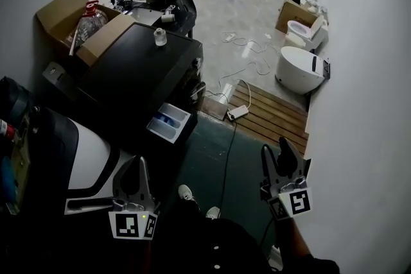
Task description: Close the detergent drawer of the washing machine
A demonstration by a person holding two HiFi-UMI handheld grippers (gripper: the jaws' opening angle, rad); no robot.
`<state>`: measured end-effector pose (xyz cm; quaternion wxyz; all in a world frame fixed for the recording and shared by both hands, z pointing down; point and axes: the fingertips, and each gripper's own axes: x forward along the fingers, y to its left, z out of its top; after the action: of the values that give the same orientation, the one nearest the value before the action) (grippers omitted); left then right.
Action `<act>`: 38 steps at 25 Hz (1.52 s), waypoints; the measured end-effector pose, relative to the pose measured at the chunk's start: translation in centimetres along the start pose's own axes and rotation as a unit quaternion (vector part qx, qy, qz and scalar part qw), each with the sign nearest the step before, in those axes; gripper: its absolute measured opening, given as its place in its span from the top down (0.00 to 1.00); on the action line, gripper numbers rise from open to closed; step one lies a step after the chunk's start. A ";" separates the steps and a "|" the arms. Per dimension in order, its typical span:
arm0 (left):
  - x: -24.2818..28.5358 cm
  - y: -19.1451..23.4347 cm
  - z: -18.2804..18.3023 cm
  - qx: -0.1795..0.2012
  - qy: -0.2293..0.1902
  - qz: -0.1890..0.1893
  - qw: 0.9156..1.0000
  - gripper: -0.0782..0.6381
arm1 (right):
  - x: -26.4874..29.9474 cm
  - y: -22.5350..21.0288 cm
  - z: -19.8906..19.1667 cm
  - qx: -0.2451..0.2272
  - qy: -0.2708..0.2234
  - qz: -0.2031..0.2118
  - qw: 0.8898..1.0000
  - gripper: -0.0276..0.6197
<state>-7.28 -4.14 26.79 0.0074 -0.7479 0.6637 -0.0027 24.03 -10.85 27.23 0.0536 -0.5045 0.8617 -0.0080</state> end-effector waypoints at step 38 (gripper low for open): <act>6.5 7.1 -1.6 -0.006 0.013 0.056 0.998 0.87 | 17.8 6.7 -13.1 -0.009 0.125 0.180 0.976 0.65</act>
<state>-13.58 -11.48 28.30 -0.0054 -0.7092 0.7050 -0.0086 8.22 -23.56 38.32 -0.0584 -0.3363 0.9384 -0.0539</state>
